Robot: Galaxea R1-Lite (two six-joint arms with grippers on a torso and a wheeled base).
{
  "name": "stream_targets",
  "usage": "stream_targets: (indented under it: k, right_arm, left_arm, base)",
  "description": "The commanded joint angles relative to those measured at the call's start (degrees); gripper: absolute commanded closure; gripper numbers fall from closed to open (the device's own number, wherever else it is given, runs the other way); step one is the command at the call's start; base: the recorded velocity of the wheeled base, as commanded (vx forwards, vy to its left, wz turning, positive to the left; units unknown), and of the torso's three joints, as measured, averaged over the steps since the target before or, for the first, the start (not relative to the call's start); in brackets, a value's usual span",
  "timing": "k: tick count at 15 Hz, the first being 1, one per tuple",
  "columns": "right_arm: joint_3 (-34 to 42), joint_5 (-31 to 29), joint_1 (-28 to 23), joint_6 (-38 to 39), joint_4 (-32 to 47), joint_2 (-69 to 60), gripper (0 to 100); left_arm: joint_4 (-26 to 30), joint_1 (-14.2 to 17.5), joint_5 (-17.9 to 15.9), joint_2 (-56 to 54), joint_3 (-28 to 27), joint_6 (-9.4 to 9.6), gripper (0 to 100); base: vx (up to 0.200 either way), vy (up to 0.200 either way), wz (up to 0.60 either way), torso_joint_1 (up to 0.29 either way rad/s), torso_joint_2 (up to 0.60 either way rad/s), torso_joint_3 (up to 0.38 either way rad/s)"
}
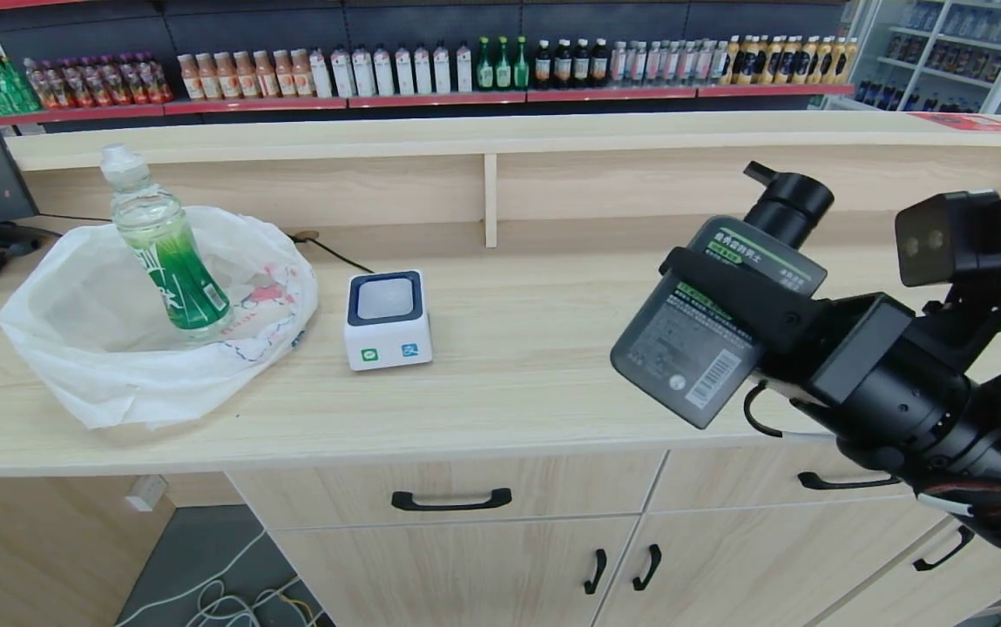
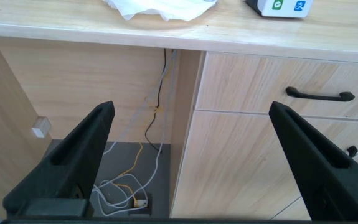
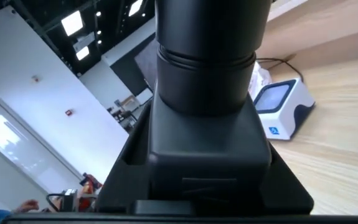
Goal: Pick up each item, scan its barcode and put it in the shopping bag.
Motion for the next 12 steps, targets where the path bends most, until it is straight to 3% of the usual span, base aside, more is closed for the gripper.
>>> stream_targets:
  k: [1, 3, 12]
  right_arm:
    - [0.53, 0.01, 0.44, 2.64, 0.02, -0.2, 100]
    - [3.26, 0.01, 0.53, 6.6, 0.02, 0.24, 100]
    - [-0.08, 0.01, 8.27, 13.45, 0.02, 0.68, 100]
  left_arm:
    - [0.0, 0.01, 0.03, -0.02, 0.0, -0.02, 0]
    - [0.0, 0.01, 0.03, -0.02, 0.0, -0.02, 0]
    - [0.0, 0.01, 0.03, -0.02, 0.0, -0.02, 0]
  base:
    - [0.0, 0.0, 0.0, 0.0, 0.0, 0.0]
    - [0.0, 0.0, 0.0, 0.0, 0.0, 0.0]
    - [0.0, 0.0, 0.0, 0.0, 0.0, 0.0]
